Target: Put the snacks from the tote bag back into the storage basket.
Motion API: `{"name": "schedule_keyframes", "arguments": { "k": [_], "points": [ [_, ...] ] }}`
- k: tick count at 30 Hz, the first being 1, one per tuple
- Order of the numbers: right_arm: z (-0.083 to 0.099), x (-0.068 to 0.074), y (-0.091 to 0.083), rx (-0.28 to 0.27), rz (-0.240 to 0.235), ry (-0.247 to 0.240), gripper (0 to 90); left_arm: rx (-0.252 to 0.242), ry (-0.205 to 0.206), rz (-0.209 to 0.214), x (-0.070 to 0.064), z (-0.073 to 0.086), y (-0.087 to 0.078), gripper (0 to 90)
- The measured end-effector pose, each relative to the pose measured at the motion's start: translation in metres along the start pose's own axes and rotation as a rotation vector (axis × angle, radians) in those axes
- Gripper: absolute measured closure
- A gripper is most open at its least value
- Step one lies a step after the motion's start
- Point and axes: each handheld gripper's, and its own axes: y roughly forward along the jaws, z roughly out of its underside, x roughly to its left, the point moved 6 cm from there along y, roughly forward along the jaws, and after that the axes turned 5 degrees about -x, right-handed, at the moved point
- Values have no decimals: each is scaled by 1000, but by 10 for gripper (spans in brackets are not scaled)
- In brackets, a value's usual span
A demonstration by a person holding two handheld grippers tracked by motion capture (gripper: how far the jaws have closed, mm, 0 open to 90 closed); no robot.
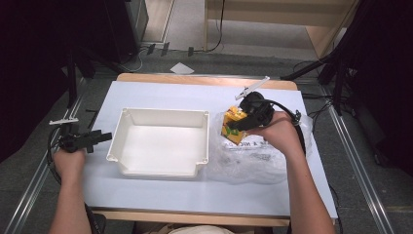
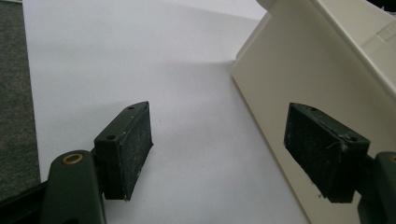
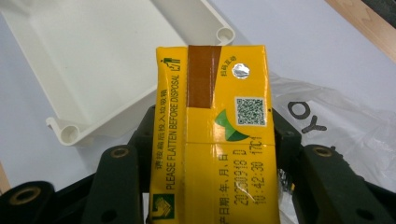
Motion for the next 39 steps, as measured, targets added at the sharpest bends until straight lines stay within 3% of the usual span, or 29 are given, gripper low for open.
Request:
{"name": "schedule_keyframes", "arguments": {
  "k": [16,30,39],
  "points": [
    [-13,17,-6,-19,-10,-60,525,3,6,-9,1,2,-4,246],
    [-29,26,1,-22,-33,-121,525,11,10,-5,0,9,-10,245],
    [-36,26,6,-17,-44,-126,525,4,12,-7,0,10,-13,244]
  ]
}}
